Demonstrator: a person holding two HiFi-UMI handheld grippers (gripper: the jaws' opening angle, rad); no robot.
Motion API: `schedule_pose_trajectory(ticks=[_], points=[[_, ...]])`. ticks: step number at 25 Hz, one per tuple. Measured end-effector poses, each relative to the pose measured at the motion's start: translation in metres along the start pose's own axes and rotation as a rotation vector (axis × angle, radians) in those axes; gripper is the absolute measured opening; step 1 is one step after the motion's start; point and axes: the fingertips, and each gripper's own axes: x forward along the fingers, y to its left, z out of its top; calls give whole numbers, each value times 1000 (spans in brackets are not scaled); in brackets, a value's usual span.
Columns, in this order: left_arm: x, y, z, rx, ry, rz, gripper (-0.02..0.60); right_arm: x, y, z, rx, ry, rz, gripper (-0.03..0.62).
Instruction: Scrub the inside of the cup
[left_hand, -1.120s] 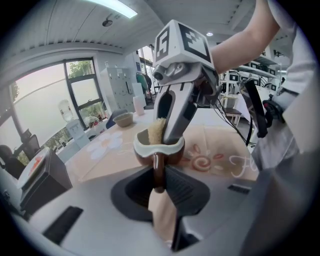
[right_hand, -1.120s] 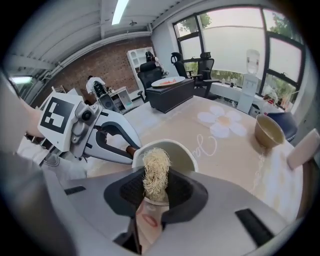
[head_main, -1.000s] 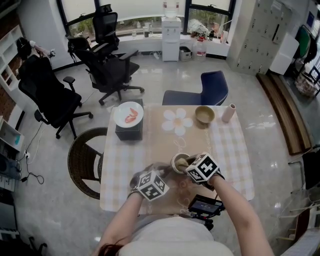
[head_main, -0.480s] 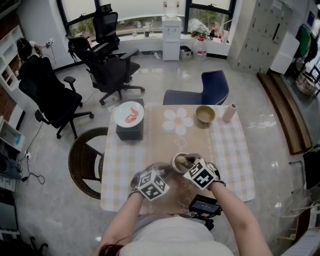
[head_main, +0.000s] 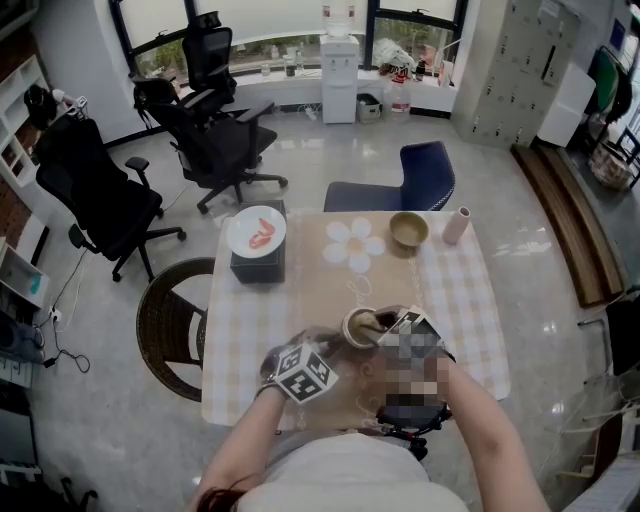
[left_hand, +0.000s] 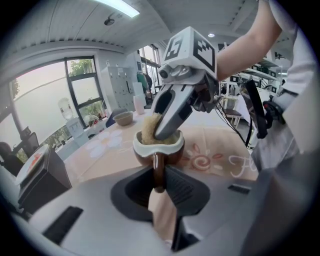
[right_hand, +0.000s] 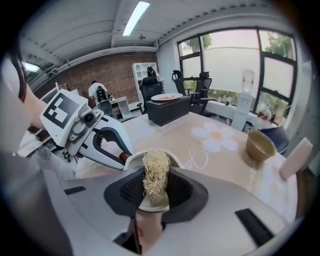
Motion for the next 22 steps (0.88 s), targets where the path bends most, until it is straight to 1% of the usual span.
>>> schedule_pose_trajectory(ticks=[2,4,6,8,10,15,19,21,22], points=[[1,1,0,2,0,2,60,-4,-10,2,-48,-18,-81,91],[1,2,0,3,0,3,60,-5,-14,3,-136,-12,-142,92],[1,2,0,3,-1,3,60,-3,-12,0,-236,16,-177,92],[1,2,0,3,-1,2,60,1,-7,-3,-297,47,-185,92],[1,2,-1,1,1,1,60,4,-3,-4,-298,59,-161,92],[1,3,-2,-1,4,1,60,5,6,-7,-184,80,-15,91],[2,2,-2,17,6,2,60,3,13,-10,-100,103,86,91],[2,2,-2,22,7,4,60,3,14,-10,-65,106,116,91],[2,2,-1,20,7,5,60,3,13,-10,-68,105,112,91]])
